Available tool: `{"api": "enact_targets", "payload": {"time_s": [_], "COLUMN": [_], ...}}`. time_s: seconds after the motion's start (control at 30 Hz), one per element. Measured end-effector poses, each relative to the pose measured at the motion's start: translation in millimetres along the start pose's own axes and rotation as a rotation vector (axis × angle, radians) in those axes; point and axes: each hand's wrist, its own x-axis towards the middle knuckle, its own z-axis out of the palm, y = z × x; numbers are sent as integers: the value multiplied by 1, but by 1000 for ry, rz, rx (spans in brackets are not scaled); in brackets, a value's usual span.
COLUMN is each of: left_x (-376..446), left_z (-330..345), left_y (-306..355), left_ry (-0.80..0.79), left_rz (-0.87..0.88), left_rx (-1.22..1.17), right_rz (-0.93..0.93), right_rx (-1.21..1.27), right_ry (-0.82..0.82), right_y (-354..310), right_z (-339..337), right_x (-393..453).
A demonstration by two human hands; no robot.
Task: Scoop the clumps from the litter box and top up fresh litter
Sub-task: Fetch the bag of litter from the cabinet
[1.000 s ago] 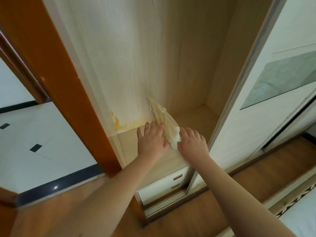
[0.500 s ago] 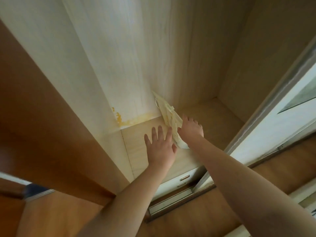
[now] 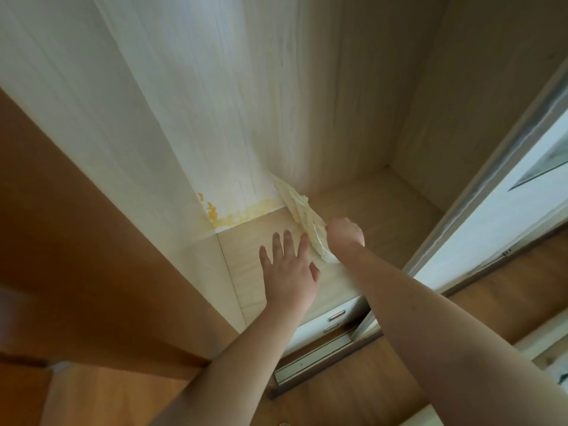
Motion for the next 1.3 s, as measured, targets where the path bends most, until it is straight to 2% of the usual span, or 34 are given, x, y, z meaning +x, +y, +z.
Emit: {"api": "enact_targets", "payload": {"time_s": [0.17,0.53,0.6,0.73,0.9,0.97,1.07,1.3], "left_x": [-1,-10,-18,-58,-120,-139,-162,-189], "left_z": [-3,-25,-38,-78,-120,-133,-149,-189], "left_y": [1,-1,-1,3,24,36,56,92], "left_ry": [-23,128,59,-250,-446,-520,-564,-523], "left_rz": [46,294,374,606,648,662,701,824], "left_rx": [23,59,85,80,-350,-431,-518,-592], "right_rz": [-51,-170,-185,-192,-170,-172,-159,-104], "right_rx": [-14,196,239,362,511,534,536,512], "right_ry": [50,190,212,223,200,212,242,363], "right_y": [29,84,95,118,142,154,170,187], "right_z": [2,-30,-35,-44,-63,-74,-89,-116], "right_x": [-29,-162,-196,-258,-328,-352,-382,-436]}}
